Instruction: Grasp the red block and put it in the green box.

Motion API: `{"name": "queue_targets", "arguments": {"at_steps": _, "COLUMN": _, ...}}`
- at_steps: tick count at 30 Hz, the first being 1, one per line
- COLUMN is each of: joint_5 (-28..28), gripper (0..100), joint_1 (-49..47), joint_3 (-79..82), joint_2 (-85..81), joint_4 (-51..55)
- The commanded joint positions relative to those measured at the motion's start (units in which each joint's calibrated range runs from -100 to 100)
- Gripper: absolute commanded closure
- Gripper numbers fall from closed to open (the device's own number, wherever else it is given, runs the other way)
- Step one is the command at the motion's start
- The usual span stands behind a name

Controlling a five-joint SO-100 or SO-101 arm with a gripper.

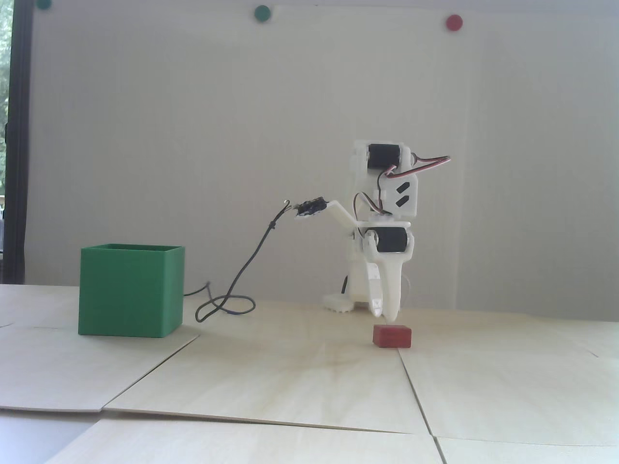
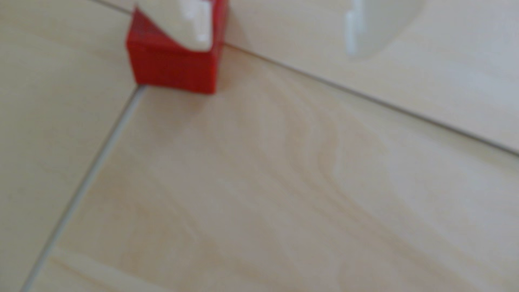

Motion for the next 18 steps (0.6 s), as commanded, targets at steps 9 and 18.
{"name": "queue_targets", "arguments": {"at_steps": 9, "joint_5": -0.4, "gripper": 83, "joint_1": 0.0, "joint_3": -0.3, "joint_2": -8.0, "joint_4": -0.2}}
{"name": "queue_targets", "arguments": {"at_steps": 18, "joint_5": -0.3, "gripper": 83, "joint_1": -0.3, "joint_3": 10.0, "joint_2": -14.7, "joint_4": -3.0}}
